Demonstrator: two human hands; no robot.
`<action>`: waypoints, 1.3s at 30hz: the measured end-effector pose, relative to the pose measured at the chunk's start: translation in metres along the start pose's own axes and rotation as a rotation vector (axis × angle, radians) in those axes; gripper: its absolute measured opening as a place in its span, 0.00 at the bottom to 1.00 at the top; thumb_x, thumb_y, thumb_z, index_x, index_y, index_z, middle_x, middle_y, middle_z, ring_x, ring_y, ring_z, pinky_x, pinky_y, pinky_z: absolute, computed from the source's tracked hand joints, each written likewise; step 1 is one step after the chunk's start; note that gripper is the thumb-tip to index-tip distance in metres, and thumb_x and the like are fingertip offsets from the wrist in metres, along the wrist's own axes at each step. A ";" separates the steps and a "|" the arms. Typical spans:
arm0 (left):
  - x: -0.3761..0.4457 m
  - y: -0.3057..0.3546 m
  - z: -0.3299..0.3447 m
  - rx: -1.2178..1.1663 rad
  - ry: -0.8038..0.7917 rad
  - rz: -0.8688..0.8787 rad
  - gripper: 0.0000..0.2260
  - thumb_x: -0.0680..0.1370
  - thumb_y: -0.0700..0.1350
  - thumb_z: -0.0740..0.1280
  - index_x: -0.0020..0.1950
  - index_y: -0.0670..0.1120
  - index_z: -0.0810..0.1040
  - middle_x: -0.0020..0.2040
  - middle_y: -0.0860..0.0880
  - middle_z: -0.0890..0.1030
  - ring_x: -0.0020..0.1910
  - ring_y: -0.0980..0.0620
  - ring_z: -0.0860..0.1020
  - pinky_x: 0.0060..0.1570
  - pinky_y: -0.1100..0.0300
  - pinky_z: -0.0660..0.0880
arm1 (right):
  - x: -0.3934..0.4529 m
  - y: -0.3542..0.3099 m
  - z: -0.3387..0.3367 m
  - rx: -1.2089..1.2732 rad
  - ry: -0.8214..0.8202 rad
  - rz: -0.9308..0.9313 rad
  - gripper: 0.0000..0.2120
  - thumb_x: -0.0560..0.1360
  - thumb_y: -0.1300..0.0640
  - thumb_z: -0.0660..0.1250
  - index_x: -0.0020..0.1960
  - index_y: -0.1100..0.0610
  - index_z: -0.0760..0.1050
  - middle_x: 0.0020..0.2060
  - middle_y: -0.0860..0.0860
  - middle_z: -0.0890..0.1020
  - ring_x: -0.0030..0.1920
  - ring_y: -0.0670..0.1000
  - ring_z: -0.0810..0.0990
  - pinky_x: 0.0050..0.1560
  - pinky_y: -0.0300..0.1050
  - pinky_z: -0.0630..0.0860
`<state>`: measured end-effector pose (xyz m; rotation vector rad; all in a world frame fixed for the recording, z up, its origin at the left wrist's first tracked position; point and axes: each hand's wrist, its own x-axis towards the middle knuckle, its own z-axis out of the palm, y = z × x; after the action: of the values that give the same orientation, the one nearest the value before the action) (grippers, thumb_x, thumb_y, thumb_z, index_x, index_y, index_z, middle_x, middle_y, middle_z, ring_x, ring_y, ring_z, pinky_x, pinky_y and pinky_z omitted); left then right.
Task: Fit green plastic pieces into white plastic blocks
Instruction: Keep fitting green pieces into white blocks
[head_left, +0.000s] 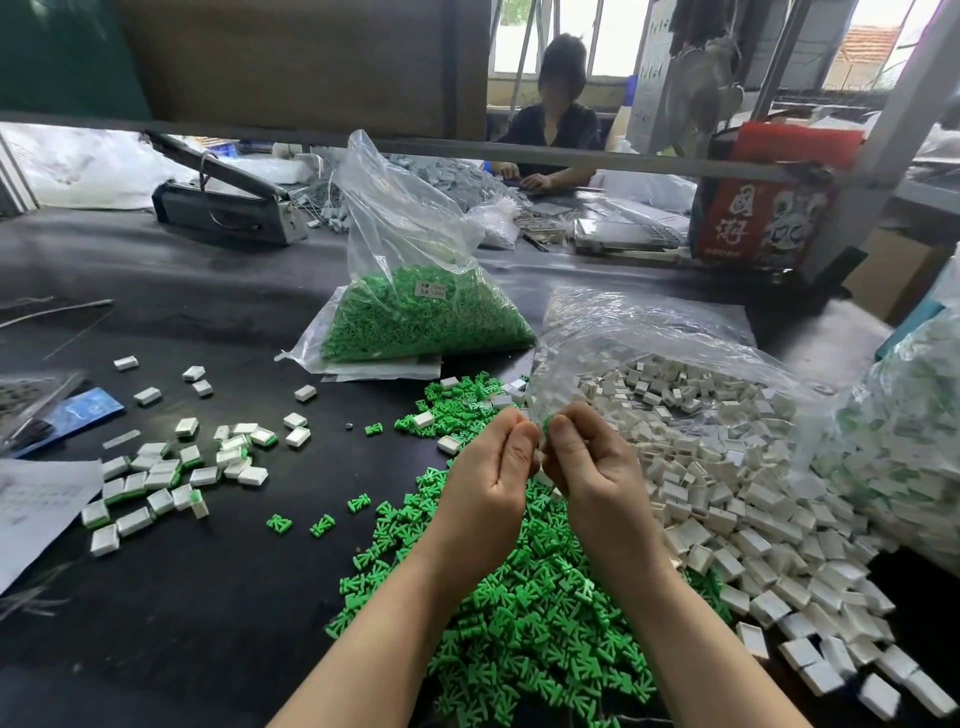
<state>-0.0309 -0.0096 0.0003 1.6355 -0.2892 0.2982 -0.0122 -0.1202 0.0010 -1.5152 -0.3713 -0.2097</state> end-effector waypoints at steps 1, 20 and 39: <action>0.001 0.001 0.000 -0.001 0.017 0.013 0.13 0.81 0.51 0.56 0.43 0.43 0.70 0.36 0.54 0.71 0.38 0.50 0.69 0.46 0.37 0.70 | -0.001 0.000 0.001 0.000 0.001 -0.007 0.10 0.77 0.51 0.62 0.37 0.51 0.73 0.32 0.49 0.74 0.37 0.54 0.71 0.41 0.62 0.71; 0.006 0.000 -0.026 -0.077 -0.172 -0.112 0.08 0.80 0.51 0.59 0.43 0.50 0.72 0.35 0.58 0.69 0.37 0.59 0.68 0.46 0.59 0.68 | 0.000 -0.008 -0.009 -0.202 -0.114 -0.047 0.15 0.77 0.52 0.59 0.36 0.61 0.70 0.28 0.49 0.70 0.31 0.49 0.67 0.33 0.56 0.64; 0.006 0.002 -0.022 -0.164 -0.216 -0.141 0.12 0.80 0.51 0.59 0.39 0.58 0.78 0.35 0.59 0.69 0.37 0.60 0.68 0.50 0.55 0.67 | 0.003 -0.008 -0.014 -0.016 -0.136 0.027 0.15 0.77 0.53 0.60 0.33 0.56 0.71 0.27 0.51 0.67 0.30 0.49 0.63 0.30 0.41 0.60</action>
<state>-0.0268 0.0117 0.0056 1.5178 -0.3506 -0.0098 -0.0107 -0.1338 0.0099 -1.5533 -0.4581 -0.0888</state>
